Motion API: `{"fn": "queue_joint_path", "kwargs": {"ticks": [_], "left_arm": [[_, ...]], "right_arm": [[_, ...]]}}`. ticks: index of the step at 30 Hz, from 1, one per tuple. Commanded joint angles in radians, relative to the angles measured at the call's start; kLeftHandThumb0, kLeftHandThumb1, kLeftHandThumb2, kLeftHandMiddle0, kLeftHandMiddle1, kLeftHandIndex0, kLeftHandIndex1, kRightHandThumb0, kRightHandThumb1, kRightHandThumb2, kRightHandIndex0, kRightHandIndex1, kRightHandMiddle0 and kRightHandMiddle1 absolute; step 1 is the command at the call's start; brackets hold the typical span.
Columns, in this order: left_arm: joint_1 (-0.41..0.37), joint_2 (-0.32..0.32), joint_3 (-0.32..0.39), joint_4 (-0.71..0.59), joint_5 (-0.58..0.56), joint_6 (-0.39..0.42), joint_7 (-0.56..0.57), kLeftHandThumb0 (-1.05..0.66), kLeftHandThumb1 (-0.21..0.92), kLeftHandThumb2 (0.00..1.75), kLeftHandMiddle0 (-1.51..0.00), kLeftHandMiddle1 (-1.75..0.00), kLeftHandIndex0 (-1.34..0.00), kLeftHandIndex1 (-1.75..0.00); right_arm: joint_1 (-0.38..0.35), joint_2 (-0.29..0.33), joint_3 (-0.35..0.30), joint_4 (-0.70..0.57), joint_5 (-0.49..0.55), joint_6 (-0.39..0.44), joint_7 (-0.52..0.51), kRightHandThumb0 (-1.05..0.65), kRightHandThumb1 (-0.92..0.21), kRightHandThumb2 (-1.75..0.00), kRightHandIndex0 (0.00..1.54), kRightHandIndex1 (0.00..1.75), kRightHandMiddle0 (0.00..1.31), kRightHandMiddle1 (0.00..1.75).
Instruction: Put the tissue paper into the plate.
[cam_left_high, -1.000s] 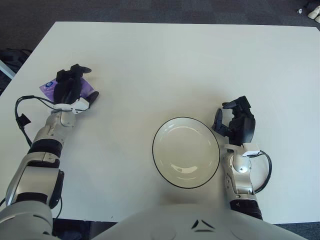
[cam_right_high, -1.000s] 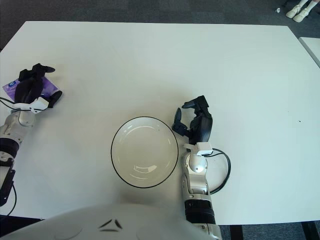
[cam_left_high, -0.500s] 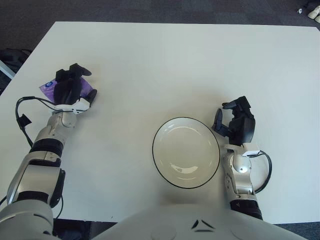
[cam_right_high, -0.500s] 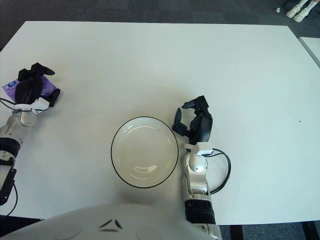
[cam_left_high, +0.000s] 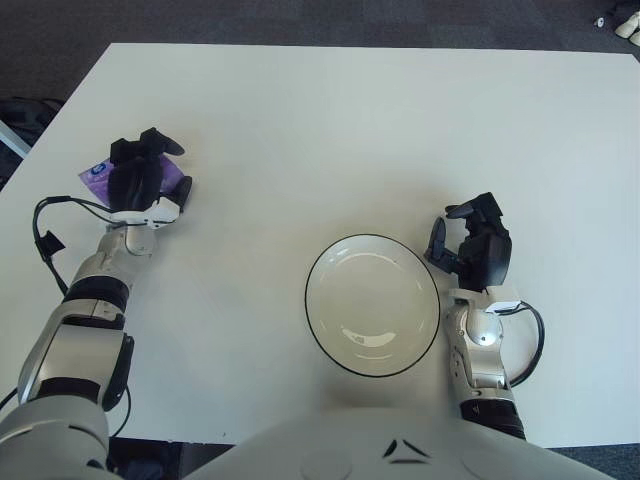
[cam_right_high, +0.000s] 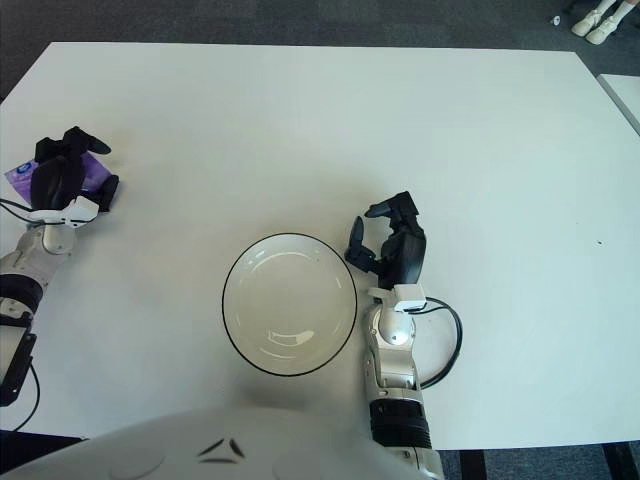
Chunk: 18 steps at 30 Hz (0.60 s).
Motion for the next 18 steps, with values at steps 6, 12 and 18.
{"fn": "queue_joint_path", "kwargs": {"ticks": [6, 12, 18], "left_arm": [[0.099, -0.106, -0.093, 0.097, 0.057, -0.005, 0.116, -0.51, 0.19, 1.46, -1.08, -1.75, -0.70, -1.75], [0.095, -0.115, -0.111, 0.095, 0.067, -0.024, 0.227, -0.54, 0.15, 1.52, -1.22, -1.75, -0.74, -1.75], [0.098, -0.124, -0.094, 0.089, 0.028, -0.099, 0.241, -0.55, 0.12, 1.55, -1.30, -1.75, -0.77, -1.75]], "right_arm": [[0.073, -0.001, -0.021, 0.066, -0.002, -0.012, 0.001, -0.48, -0.32, -1.32, 1.13, 1.75, 0.61, 1.75], [0.071, 0.002, -0.024, 0.069, -0.001, -0.011, -0.003, -0.48, -0.32, -1.33, 1.14, 1.75, 0.61, 1.75], [0.064, -0.002, -0.026, 0.087, -0.002, -0.039, 0.000, -0.48, -0.32, -1.33, 1.14, 1.75, 0.61, 1.75]]}}
